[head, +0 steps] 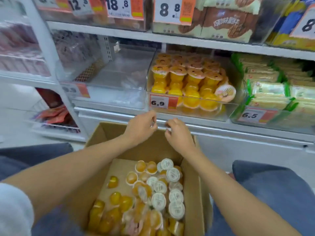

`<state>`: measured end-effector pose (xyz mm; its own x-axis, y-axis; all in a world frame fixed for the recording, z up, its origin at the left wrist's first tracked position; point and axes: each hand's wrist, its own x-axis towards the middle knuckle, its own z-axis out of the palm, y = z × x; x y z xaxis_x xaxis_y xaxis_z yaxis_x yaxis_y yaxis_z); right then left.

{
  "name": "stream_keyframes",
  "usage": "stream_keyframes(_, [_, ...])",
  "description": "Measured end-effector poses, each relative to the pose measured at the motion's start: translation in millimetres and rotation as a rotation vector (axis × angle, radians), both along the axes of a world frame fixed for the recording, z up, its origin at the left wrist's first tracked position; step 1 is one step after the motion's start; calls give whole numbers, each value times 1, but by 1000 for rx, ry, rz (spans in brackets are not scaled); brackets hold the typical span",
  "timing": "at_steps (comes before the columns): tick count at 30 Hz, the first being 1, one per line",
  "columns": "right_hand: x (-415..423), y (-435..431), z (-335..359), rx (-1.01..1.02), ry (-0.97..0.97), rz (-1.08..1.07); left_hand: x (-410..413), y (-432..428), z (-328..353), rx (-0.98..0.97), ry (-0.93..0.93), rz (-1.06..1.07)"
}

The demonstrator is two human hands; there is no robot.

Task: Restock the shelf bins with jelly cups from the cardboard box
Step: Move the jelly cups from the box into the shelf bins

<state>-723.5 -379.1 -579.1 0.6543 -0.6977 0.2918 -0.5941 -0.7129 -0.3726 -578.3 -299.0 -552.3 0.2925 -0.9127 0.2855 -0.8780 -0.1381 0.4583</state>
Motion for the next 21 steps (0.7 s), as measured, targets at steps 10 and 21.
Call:
stream_keyframes(10, [54, 104, -181, 545, 586, 317, 109, 152, -203, 1115, 158, 86])
stream_keyframes(21, [56, 152, -274, 556, 739, 552, 77, 200, -274, 1437, -2, -126])
